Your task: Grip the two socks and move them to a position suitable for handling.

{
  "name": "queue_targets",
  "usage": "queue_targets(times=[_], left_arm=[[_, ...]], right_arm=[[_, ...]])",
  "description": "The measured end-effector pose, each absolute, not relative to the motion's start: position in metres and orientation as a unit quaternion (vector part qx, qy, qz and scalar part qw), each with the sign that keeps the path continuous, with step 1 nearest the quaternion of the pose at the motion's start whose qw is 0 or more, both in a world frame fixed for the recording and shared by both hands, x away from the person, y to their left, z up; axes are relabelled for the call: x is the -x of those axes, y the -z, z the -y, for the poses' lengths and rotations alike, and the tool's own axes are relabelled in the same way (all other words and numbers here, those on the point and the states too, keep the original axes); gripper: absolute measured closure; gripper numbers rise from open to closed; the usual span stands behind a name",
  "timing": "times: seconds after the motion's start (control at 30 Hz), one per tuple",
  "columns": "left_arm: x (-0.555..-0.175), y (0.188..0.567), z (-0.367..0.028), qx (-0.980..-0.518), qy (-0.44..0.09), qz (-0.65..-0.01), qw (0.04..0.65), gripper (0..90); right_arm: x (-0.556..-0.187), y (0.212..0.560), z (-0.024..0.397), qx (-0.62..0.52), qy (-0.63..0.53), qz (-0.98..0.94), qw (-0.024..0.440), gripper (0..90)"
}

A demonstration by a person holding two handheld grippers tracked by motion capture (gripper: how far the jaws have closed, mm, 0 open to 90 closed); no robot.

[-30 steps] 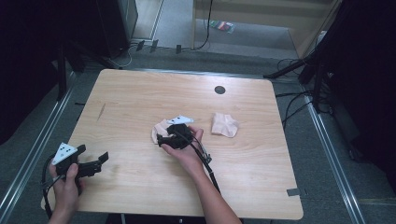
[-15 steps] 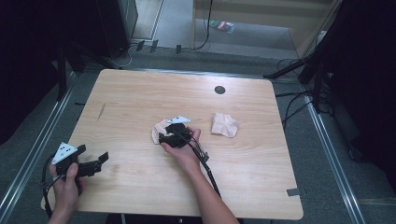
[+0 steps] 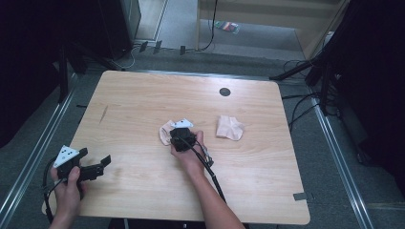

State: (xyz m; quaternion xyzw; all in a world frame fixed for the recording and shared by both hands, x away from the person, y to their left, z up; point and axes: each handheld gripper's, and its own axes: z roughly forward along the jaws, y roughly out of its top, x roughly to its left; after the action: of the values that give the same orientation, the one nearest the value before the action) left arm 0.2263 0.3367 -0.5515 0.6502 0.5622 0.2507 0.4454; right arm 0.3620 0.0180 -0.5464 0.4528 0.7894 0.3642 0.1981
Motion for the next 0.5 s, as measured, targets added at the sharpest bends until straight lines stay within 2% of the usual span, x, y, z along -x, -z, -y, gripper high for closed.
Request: queue_targets(times=[0.13,0.27,0.5], left_arm=[[-0.226,0.551,-0.337,-0.65,-0.251,-0.561,0.446,1.1],[-0.226,0.551,-0.337,-0.65,-0.255,-0.561,0.446,1.1],[-0.224,0.551,-0.333,-0.655,-0.266,-0.554,0.439,1.1]], right_arm=[[-0.365,0.544,-0.015,-0.465,-0.371,-0.783,0.182,85.1],[-0.362,0.538,-0.012,-0.462,-0.382,-0.777,0.193,85.4],[-0.341,0.499,0.0,-0.444,-0.419,-0.764,0.208,85.6]])
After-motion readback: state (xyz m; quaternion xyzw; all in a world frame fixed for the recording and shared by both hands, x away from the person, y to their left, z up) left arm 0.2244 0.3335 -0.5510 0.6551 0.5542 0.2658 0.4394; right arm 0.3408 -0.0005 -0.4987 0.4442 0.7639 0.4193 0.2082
